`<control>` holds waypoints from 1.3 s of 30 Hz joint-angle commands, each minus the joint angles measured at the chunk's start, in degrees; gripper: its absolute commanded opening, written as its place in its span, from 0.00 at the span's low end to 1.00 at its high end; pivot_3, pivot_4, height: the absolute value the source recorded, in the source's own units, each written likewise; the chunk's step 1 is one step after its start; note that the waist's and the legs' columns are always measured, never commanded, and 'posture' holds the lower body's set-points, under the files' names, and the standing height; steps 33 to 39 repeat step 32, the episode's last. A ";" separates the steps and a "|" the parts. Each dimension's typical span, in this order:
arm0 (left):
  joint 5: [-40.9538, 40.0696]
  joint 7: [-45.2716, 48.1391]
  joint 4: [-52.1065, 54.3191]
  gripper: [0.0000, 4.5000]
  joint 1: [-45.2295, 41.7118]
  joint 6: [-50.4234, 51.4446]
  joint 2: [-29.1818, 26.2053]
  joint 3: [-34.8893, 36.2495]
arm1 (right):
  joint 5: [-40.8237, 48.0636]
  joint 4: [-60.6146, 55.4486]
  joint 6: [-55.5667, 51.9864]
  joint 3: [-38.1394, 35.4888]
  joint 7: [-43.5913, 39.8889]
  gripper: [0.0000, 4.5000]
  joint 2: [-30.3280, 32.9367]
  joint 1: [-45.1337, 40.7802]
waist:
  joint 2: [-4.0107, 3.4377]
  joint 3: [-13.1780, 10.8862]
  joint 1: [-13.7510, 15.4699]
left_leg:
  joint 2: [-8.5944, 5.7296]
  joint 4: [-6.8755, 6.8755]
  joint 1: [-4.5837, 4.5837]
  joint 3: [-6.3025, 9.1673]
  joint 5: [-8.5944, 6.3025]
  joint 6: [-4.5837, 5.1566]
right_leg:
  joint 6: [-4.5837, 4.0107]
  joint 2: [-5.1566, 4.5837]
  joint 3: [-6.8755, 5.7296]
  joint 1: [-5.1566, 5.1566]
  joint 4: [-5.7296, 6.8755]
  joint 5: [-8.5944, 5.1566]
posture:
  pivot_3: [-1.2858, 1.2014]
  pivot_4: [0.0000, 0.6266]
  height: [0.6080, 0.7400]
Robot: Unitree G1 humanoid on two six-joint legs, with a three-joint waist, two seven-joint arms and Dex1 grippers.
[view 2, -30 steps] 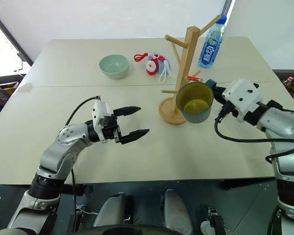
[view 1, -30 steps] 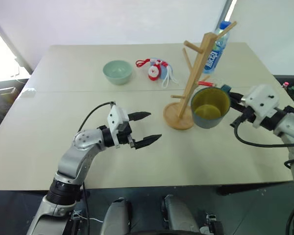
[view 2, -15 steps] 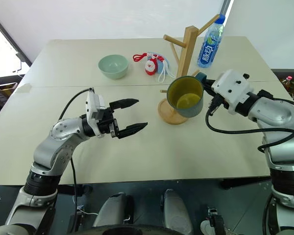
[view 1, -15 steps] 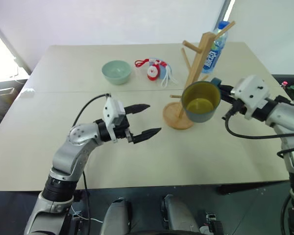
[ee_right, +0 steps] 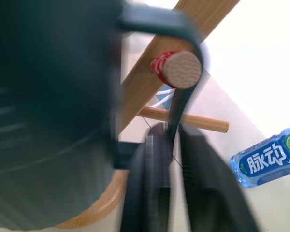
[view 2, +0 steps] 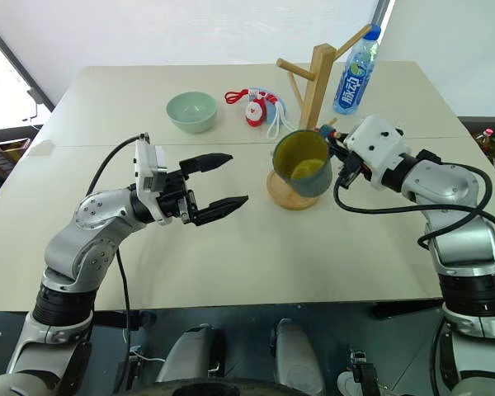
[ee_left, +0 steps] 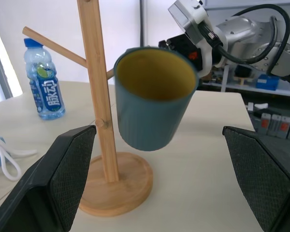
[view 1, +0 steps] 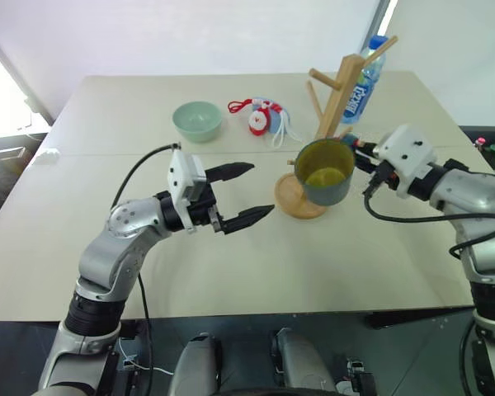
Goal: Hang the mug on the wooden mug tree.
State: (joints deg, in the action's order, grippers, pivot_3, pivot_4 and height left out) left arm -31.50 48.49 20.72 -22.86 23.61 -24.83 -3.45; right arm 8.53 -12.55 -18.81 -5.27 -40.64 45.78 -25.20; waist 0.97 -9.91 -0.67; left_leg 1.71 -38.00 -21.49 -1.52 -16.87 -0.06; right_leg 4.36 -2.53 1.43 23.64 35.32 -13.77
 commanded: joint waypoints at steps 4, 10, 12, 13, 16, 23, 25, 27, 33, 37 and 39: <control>-0.49 0.04 1.47 1.00 -0.79 -0.50 -0.03 0.19 | -1.93 -0.96 2.81 -1.87 1.28 0.56 1.23 -1.20 | 0.00 0.00 -0.01 | 0.00 0.00 -0.01 -0.01 0.00 0.00 | 0.00 0.01 0.00 0.01 0.00 0.00 | 0.52 0.24 1.00; 2.51 -2.29 -1.53 1.00 -0.14 -2.41 0.62 0.85 | 0.48 -0.37 4.90 -8.97 1.19 0.56 1.90 2.36 | 0.01 0.00 0.27 | -0.02 0.00 -0.02 -0.03 0.00 0.00 | 0.00 0.00 -0.01 -0.02 0.00 0.00 | 0.52 0.24 1.00; 3.18 -4.83 -3.55 1.00 1.64 -3.42 1.48 2.99 | 6.21 -0.35 5.11 -15.23 0.47 0.56 -0.83 6.03 | 0.02 0.00 0.37 | -0.04 0.00 -0.02 -0.05 0.00 0.00 | 0.00 -0.01 -0.04 -0.07 -0.04 0.00 | 0.52 0.24 1.00; 3.96 -6.13 -4.81 1.00 2.80 -3.97 1.59 3.89 | 8.60 0.16 5.61 -17.82 0.28 0.56 -2.43 8.31 | 0.02 0.01 0.30 | -0.03 0.00 -0.01 -0.03 0.00 0.00 | 0.00 -0.01 -0.05 -0.10 -0.09 0.00 | 0.52 0.24 1.00; 6.78 -10.80 -9.20 1.00 6.16 -6.72 2.73 6.64 | 12.28 3.07 6.69 -21.81 1.12 0.56 -7.42 14.49 | 0.04 0.02 0.00 | 0.01 0.02 0.03 0.01 -0.02 0.02 | 0.13 0.00 -0.03 -0.13 -0.10 0.06 | 0.52 0.24 1.00; 11.91 -20.54 -16.67 1.00 12.43 -11.66 6.41 10.67 | 11.66 8.34 14.54 -19.41 5.65 0.56 -18.94 20.54 | -0.01 0.03 -0.34 | 0.09 0.01 0.17 -0.03 -0.01 0.01 | 0.01 0.00 0.03 -0.07 0.15 0.02 | 0.52 0.24 1.00; 14.23 -22.93 -17.84 1.00 13.42 -12.82 6.64 10.77 | 10.70 9.98 16.00 -17.76 6.25 0.56 -20.68 20.80 | -0.01 0.04 -0.21 | 0.10 -0.01 0.17 -0.02 0.02 -0.02 | 0.00 0.00 0.03 -0.06 0.18 0.03 | 0.52 0.24 1.00; 15.24 -24.00 -18.55 1.00 13.82 -13.44 6.74 10.76 | 10.30 11.31 17.09 -16.78 6.55 0.56 -21.34 20.86 | -0.01 0.04 -0.11 | 0.10 -0.03 0.18 -0.01 0.02 -0.03 | -0.01 0.00 0.02 -0.08 0.18 0.03 | 0.52 0.24 1.00; 15.12 -24.26 -17.98 1.00 14.44 -14.53 6.70 11.21 | 9.95 16.08 19.68 -15.11 6.84 0.56 -21.92 19.54 | -0.02 0.04 0.01 | 0.10 -0.03 0.12 -0.01 0.02 -0.03 | -0.01 -0.07 0.02 -0.07 0.13 0.03 | 0.52 0.24 1.00; 15.12 -24.26 -17.98 1.00 14.44 -14.53 6.70 11.21 | 9.95 16.08 19.68 -15.11 6.84 0.56 -21.92 19.54 | -0.02 0.04 0.01 | 0.10 -0.03 0.12 -0.01 0.02 -0.03 | -0.01 -0.07 0.02 -0.07 0.13 0.03 | 0.52 0.24 1.00; 15.12 -24.26 -17.98 1.00 14.44 -14.53 6.70 11.21 | 9.95 16.08 19.68 -15.11 6.84 0.56 -21.92 19.54 | -0.02 0.04 0.01 | 0.10 -0.03 0.12 -0.01 0.02 -0.03 | -0.01 -0.07 0.02 -0.07 0.13 0.03 | 0.52 0.24 1.00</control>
